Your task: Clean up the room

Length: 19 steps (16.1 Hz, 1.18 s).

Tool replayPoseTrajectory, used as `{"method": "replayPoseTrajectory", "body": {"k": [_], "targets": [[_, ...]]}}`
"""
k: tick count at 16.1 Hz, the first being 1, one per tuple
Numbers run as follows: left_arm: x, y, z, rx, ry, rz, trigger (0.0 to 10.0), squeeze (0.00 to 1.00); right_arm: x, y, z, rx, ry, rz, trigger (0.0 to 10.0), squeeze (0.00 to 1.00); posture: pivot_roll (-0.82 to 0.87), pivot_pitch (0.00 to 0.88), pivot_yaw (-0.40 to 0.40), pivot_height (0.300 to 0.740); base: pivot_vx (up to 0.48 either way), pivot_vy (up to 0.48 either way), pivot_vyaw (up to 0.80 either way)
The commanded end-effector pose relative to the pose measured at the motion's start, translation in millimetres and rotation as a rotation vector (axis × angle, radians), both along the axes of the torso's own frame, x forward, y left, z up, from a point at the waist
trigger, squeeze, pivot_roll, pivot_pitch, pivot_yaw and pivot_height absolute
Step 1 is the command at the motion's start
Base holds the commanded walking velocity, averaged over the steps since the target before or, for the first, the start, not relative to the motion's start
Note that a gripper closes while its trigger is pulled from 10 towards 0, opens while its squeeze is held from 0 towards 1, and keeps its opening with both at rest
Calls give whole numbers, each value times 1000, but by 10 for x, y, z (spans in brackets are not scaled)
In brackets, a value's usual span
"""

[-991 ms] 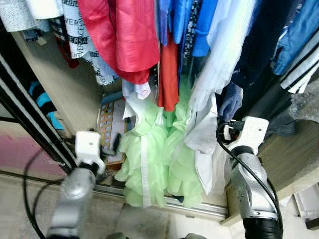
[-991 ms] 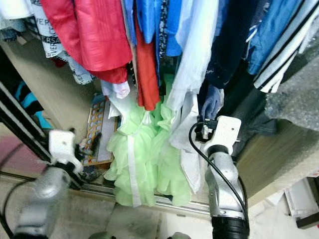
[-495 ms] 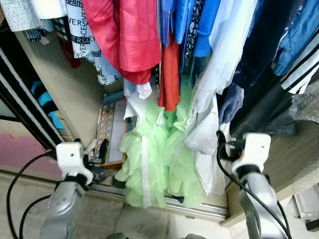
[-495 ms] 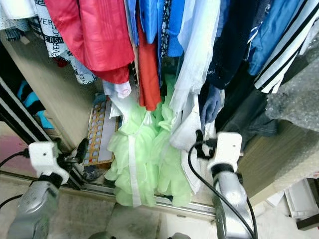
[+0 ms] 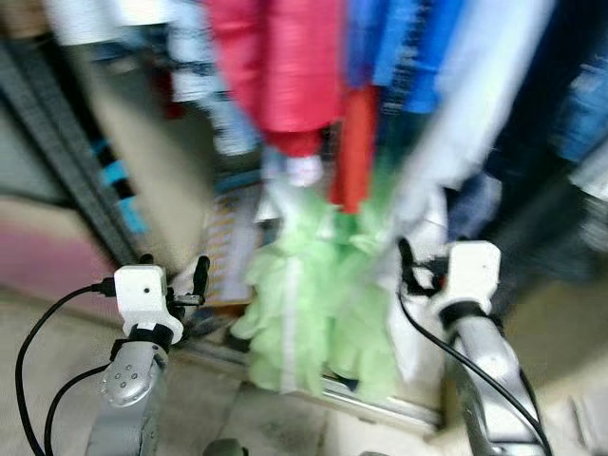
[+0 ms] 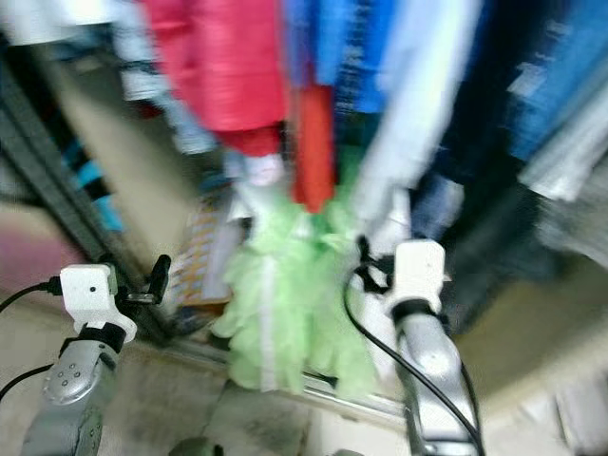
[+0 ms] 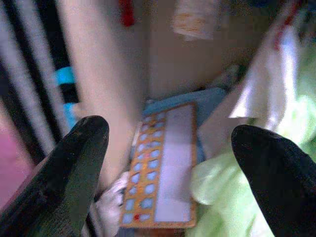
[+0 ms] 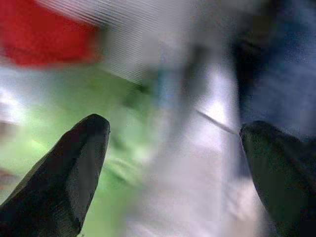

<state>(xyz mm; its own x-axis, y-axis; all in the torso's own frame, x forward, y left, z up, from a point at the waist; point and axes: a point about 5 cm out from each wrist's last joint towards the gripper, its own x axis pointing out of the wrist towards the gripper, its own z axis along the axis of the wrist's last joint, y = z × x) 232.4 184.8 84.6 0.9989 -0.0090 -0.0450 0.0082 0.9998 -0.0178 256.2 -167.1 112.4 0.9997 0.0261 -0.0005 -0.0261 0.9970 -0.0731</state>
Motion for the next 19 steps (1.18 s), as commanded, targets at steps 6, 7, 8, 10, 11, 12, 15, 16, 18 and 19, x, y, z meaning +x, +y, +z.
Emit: {"method": "replayPoseTrajectory", "body": {"k": [6, 7, 8, 10, 11, 12, 15, 16, 18, 19], "targets": [[64, 6, 26, 17, -8, 1, 10000, 0, 88, 24, 13, 28, -3, 2, 10000, 0, 40, 0, 0, 740, 0, 0, 800], [65, 13, 24, 17, -9, 10, 10000, 0, 90, 27, 13, 29, -3, 2, 10000, 0, 40, 0, 0, 740, 0, 0, 800], [76, 20, 18, 30, -1, 34, 10000, 0, 96, 34, 11, 31, -2, 3, 10000, 0, 40, 0, 1, 740, 0, 0, 800], [91, 5, 20, 43, -4, 47, 10000, 0, 107, 40, 9, 33, -1, 4, 10000, 0, 37, 0, 2, 740, 0, 0, 800], [96, 2, 21, 42, -4, 46, 10000, 0, 116, 41, 11, 34, -2, 4, 10000, 0, 36, 0, 1, 740, 0, 0, 800], [104, 5, 22, 45, -5, 52, 10000, 0, 128, 41, 17, 35, -5, 5, 10000, 0, 36, 0, 2, 740, 0, 0, 800], [117, 7, 7, 36, 3, 73, 10000, 0, 131, 42, 13, 41, -4, 8, 10000, 0, 36, 0, -1, 740, 0, 0, 800], [114, -17, -7, 8, 16, 52, 10000, 0, 130, 46, 12, 43, -4, 9, 10000, 0, 35, 0, 1, 740, 0, 0, 800], [111, -28, -3, 20, 11, 50, 10000, 0, 137, 51, 14, 46, -5, 8, 10000, 0, 33, 0, 4, 740, 0, 0, 800], [116, -32, -3, 18, 11, 52, 10000, 0, 140, 52, 17, 45, -6, 7, 10000, 0, 32, 0, 5, 740, 0, 0, 800]]}}
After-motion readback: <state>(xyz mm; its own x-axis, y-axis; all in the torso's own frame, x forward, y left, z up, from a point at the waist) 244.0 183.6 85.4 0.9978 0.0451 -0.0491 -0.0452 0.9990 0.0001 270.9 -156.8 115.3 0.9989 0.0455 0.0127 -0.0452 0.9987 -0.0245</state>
